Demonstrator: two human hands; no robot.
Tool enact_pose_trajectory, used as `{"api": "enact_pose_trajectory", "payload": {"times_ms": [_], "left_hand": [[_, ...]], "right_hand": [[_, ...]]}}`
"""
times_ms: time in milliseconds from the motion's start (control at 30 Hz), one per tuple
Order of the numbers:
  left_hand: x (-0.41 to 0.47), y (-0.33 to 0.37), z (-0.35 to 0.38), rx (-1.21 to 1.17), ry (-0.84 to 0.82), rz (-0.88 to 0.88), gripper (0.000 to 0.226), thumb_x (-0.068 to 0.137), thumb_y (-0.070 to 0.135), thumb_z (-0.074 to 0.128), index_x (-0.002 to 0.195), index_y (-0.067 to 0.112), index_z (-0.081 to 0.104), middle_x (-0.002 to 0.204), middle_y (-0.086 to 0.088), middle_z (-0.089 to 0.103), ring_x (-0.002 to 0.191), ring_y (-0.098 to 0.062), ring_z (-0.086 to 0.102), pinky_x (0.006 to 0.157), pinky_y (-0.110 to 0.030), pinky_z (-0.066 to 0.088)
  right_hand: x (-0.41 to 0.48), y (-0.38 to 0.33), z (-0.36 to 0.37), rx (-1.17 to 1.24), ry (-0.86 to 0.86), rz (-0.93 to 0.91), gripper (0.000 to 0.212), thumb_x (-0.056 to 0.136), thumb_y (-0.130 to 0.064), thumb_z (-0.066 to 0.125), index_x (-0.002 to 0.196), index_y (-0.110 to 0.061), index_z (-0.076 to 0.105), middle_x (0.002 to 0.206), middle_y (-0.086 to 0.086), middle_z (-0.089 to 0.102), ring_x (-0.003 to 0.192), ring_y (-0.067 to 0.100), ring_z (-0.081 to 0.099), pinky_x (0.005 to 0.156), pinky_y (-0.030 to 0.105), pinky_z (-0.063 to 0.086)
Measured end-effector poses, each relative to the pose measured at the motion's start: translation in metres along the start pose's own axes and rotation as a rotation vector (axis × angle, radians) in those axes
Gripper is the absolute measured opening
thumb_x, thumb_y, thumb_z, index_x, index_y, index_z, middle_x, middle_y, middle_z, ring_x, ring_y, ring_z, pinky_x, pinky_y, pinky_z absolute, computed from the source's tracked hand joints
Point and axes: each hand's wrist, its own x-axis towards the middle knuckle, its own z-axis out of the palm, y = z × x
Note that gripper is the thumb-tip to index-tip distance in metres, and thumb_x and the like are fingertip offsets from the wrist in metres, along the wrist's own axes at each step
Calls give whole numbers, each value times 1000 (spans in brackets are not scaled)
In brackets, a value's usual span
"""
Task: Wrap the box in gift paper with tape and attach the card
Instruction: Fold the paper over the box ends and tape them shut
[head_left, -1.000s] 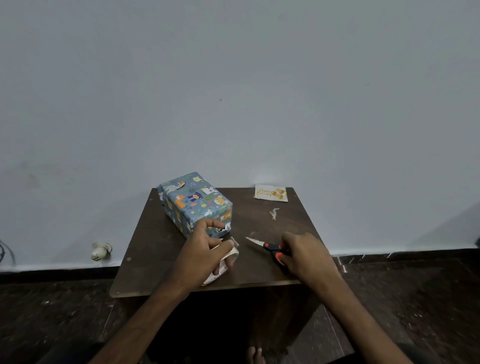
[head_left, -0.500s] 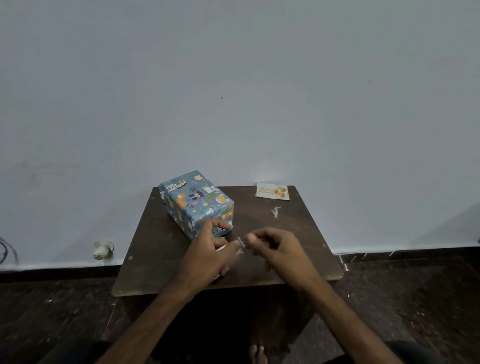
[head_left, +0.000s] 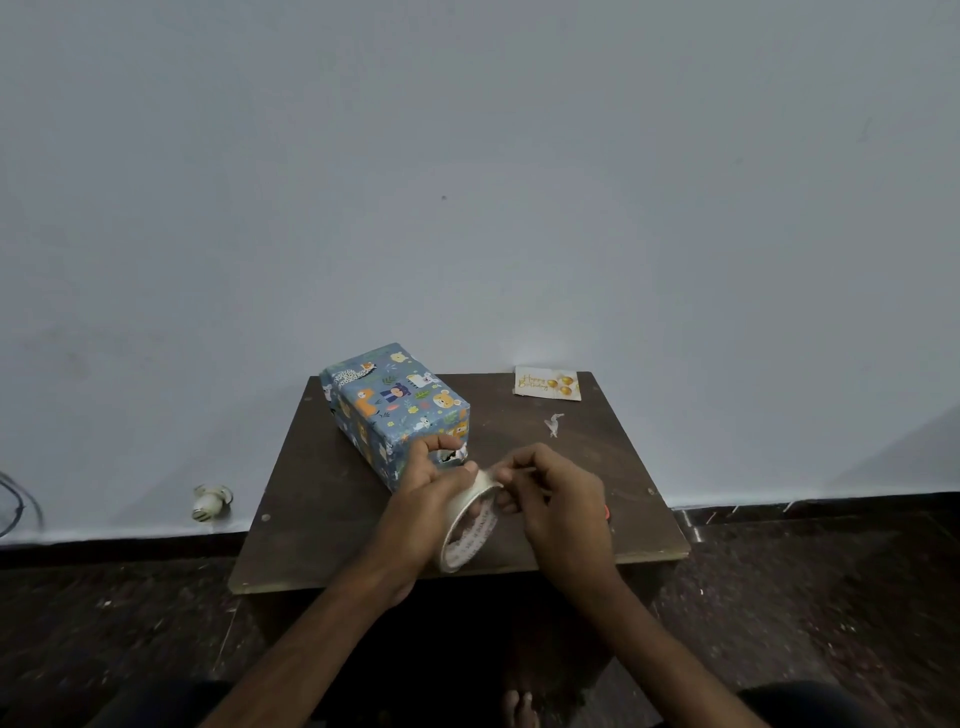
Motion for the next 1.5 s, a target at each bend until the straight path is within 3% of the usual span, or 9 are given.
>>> {"api": "enact_pose_trajectory", "payload": {"times_ms": [100, 267, 367, 467, 633, 800, 1033, 1267, 1500], "left_hand": [[-2, 3, 5, -186, 85, -16, 20, 98, 2, 53, 109, 18, 50, 58, -3, 61, 45, -10, 53, 45, -23, 44], [5, 11, 7, -570, 144, -50, 6, 101, 11, 49, 101, 17, 50, 58, -2, 55, 54, -12, 53, 55, -31, 47], [10, 18, 12, -631, 80, 3, 2, 101, 17, 49, 98, 16, 49, 63, -3, 53, 60, -12, 52, 65, -27, 50], [14, 21, 16, -362, 43, 173, 10, 106, 23, 43, 108, 14, 43, 77, -5, 66, 71, -16, 63, 63, -26, 54], [25, 27, -40, 814, 253, 828, 62, 83, 56, 59, 130, 17, 48, 134, 7, 50, 122, -9, 46, 103, -26, 37], [45, -6, -83, 1295, 41, 531, 122, 48, 93, 57, 153, 39, 28, 167, 1, -16, 154, -34, -9, 115, -71, 17], [52, -20, -74, 1278, 100, 517, 115, 52, 48, 95, 146, 35, 30, 166, 2, -17, 153, -36, -13, 112, -68, 26], [61, -33, -78, 1208, 135, 767, 82, 75, 24, 83, 143, 19, 38, 159, -12, 28, 153, -44, 6, 121, -62, 13], [63, -36, -78, 1183, 143, 792, 83, 74, 18, 84, 143, 16, 38, 158, -12, 30, 152, -45, 6, 124, -56, 6]], "right_hand": [[-2, 6, -2, -330, 1, -526, 9, 93, -7, 61, 93, -5, 70, 101, 2, 69, 89, 11, 67, 75, 24, 54], [-11, 1, 1, -482, -138, -658, 25, 98, -21, 60, 117, -7, 68, 142, 9, 53, 115, 22, 57, 94, 28, 47], [-12, -1, -10, -612, -155, -697, 47, 97, -42, 58, 125, -5, 65, 136, 9, 57, 115, 22, 57, 105, 39, 41], [3, 15, -33, -761, -56, -765, 20, 90, -22, 68, 108, -13, 69, 108, 0, 68, 99, 21, 62, 100, 46, 42], [34, 60, -75, -868, -99, -355, 7, 88, -18, 70, 88, -12, 66, 79, 0, 64, 80, 29, 60, 71, 37, 45], [40, 81, -75, -1039, -324, -7, 23, 93, -34, 63, 109, -17, 69, 111, 3, 66, 109, 27, 59, 86, 38, 45], [25, 59, -6, -859, -238, 128, 35, 92, -52, 59, 100, -18, 65, 105, 1, 58, 103, 21, 50, 87, 40, 46], [28, 58, 0, -610, -62, 287, 21, 79, -48, 77, 72, -30, 68, 67, -19, 61, 70, 0, 57, 74, 30, 45], [37, 57, 4, -556, -10, 427, 14, 80, -42, 74, 76, -29, 74, 64, -18, 67, 70, 2, 63, 79, 35, 53]]}}
